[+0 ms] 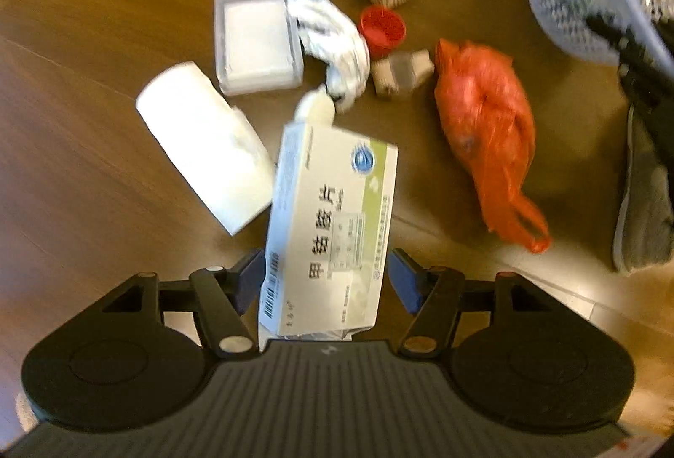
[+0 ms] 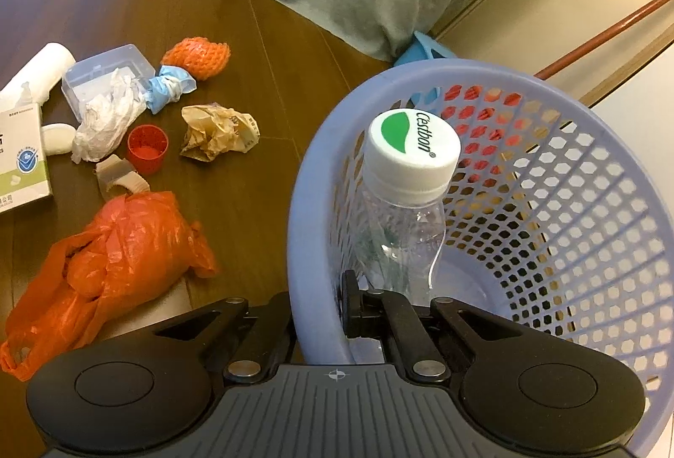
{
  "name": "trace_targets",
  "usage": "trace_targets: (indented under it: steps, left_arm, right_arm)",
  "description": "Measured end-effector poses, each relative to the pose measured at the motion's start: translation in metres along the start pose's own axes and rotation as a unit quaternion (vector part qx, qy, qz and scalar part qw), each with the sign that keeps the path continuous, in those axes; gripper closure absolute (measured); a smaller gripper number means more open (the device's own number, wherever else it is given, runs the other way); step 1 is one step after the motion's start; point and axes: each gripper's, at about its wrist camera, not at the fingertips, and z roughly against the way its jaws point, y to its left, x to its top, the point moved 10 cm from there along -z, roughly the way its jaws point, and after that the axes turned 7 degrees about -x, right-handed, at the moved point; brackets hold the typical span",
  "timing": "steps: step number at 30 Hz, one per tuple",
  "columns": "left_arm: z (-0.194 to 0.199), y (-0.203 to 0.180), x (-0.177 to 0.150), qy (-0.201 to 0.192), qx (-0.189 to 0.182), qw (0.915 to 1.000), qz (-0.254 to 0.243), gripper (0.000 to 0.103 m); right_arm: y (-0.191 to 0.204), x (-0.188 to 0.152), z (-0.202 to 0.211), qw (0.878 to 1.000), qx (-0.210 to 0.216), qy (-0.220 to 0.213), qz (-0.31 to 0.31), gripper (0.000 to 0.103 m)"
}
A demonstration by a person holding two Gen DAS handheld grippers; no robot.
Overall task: Collect trash
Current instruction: 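Grasp the white medicine box with the left gripper, then carry the medicine box over the basket and release it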
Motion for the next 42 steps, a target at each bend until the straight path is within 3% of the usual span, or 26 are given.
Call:
trace_targets:
  steps: [1, 9, 12, 22, 28, 35, 39, 40, 42]
  left_arm:
    - [-0.004, 0.000, -0.004, 0.017, -0.002, 0.9992, -0.037, 0.043]
    - [-0.023, 0.013, -0.013, 0.021, -0.003, 0.9997, -0.015, 0.040]
    - [-0.026, 0.011, -0.014, 0.028, -0.009, 0.9990, -0.033, 0.041]
    - [-0.010, 0.006, -0.017, 0.034, -0.025, 0.9983, -0.041, 0.072]
    - [0.006, -0.014, -0.007, 0.045, -0.016, 0.9959, -0.077, 0.083]
    - [0.038, -0.029, 0.007, 0.049, 0.021, 0.9892, -0.136, 0.085]
    - [0.063, -0.033, 0.018, 0.049, 0.037, 0.9813, -0.183, 0.085]
    - [0.071, -0.035, 0.019, 0.057, 0.033, 0.9727, -0.223, 0.085]
    - [0.084, -0.039, 0.026, 0.051, 0.038, 0.9706, -0.232, 0.085]
  right_arm:
    - [-0.001, 0.000, 0.000, 1.000, -0.001, -0.001, -0.001, 0.103]
    - [-0.009, -0.001, -0.002, 1.000, -0.006, -0.002, -0.012, 0.103]
    - [-0.008, -0.001, -0.002, 1.000, -0.006, -0.003, -0.013, 0.103]
    - [-0.007, -0.002, -0.004, 1.000, -0.005, 0.002, -0.015, 0.103]
    - [-0.006, -0.004, -0.003, 1.000, -0.004, 0.006, -0.011, 0.103]
    - [-0.006, -0.003, -0.001, 1.000, -0.002, 0.010, -0.008, 0.103]
    - [-0.006, -0.002, 0.000, 1.000, -0.002, 0.010, -0.007, 0.103]
    - [-0.006, -0.002, 0.000, 1.000, -0.002, 0.010, -0.005, 0.103]
    - [-0.005, -0.002, 0.001, 1.000, -0.001, 0.011, -0.003, 0.103]
